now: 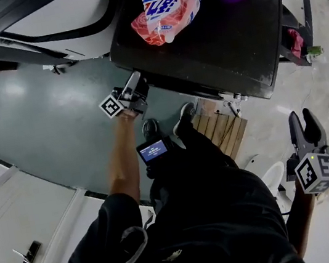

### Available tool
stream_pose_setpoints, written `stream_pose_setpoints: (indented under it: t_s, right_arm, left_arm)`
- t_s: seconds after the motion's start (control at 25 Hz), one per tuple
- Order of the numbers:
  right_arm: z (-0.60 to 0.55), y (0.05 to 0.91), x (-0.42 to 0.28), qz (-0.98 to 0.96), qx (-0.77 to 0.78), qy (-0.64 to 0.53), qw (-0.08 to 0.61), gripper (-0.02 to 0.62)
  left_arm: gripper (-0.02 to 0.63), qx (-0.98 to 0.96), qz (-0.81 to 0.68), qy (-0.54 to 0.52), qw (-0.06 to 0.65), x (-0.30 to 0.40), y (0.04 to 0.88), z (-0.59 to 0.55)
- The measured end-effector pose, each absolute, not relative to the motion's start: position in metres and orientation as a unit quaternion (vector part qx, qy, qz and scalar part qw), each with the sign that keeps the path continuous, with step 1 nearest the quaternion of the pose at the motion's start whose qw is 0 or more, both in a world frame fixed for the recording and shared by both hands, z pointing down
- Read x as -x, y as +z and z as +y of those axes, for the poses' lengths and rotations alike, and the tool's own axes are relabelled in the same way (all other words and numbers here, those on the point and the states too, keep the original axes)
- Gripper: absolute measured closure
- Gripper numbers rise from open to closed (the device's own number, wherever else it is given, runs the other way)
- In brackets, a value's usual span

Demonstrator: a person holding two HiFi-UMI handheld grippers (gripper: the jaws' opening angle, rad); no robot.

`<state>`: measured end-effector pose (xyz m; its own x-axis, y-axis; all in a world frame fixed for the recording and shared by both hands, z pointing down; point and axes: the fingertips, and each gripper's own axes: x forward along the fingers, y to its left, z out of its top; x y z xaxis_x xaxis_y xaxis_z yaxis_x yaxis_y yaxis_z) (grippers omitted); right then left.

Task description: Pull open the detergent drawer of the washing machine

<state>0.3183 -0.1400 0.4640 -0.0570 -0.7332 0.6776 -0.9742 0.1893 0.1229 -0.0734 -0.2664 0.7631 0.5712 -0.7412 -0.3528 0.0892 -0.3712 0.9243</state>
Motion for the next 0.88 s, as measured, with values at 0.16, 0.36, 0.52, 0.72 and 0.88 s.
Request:
stream_pose_setpoints:
  t_s: [0.16,0.36,0.52,0.72,0.88]
  right_arm:
    - [-0.139,0.465,-0.327,-0.695,-0.616,0.188,0.32,0.43]
    - [-0.137,0.468,-0.331,-0.686,-0.62,0.195,0.327,0.43]
    - [-0.139,0.468,-0.319,-0.691,-0.613,0.198,0.328,0.43]
    - [-0.14,0.458,-0.308,-0.697,-0.614,0.189,0.32,0.43]
    - [-0.134,0.449,-0.296,-0.703,-0.616,0.183,0.304,0.43]
  left_arm:
    - [0.226,-0.684,-0.249,-0.462,0.506,0.082,0.762,-0.259]
    - [0.249,-0.673,-0.242,-0.477,0.511,0.097,0.759,-0.21]
    - [0.249,-0.667,-0.241,-0.474,0.522,0.106,0.759,-0.179]
    - [0.25,-0.666,-0.234,-0.471,0.528,0.115,0.757,-0.161]
    - [0.249,-0.685,-0.2,-0.437,0.547,0.111,0.755,-0.16]
